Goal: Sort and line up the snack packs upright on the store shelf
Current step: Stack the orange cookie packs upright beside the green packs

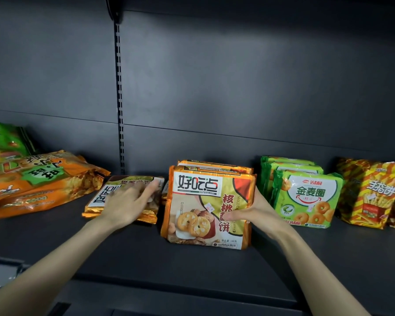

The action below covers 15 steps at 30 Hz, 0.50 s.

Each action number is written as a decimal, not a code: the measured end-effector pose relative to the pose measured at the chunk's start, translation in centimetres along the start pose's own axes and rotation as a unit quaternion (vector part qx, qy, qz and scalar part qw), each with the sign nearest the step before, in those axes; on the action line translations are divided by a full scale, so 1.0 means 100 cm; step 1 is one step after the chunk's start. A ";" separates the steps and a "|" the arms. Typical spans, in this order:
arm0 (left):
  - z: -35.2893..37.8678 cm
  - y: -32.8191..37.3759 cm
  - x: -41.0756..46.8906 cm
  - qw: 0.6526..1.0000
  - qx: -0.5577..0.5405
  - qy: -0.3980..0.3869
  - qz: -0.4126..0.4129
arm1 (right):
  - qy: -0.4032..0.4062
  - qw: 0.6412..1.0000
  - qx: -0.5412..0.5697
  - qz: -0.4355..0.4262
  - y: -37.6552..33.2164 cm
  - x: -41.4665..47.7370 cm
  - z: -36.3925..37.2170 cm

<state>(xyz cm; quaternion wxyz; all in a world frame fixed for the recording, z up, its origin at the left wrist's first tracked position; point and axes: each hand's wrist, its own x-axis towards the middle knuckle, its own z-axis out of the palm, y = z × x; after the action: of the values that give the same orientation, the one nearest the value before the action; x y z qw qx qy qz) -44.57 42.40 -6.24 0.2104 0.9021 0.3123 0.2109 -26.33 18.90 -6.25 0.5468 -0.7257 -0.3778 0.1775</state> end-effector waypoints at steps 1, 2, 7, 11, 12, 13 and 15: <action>0.000 -0.008 0.002 0.997 0.066 0.001 -0.035 | 0.002 1.000 0.001 -0.002 0.000 0.000 0.000; 0.001 -0.015 0.005 0.991 0.116 -0.005 -0.069 | 0.003 1.000 0.002 -0.004 0.000 0.001 0.001; -0.004 -0.022 0.007 0.983 0.115 -0.023 -0.142 | 0.018 1.000 0.005 -0.007 0.003 -0.001 0.000; -0.011 -0.025 0.006 0.979 0.113 -0.028 -0.166 | 0.029 1.000 0.010 -0.008 0.004 -0.004 -0.004; -0.013 -0.027 0.005 0.979 0.105 -0.032 -0.170 | 0.030 0.999 0.010 -0.009 0.004 -0.005 -0.005; -0.015 -0.030 0.005 0.980 0.091 -0.036 -0.173 | 0.030 0.999 0.010 -0.009 0.004 -0.005 -0.005; -0.017 -0.033 0.003 0.983 0.045 -0.037 -0.172 | 0.031 0.999 0.017 -0.007 0.005 -0.005 -0.005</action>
<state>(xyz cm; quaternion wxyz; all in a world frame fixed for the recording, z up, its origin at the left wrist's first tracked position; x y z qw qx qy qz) -46.78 45.43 -6.43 0.2140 0.8506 0.4641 0.1240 -26.13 18.17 -6.57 0.5714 -0.7191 -0.3626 0.1577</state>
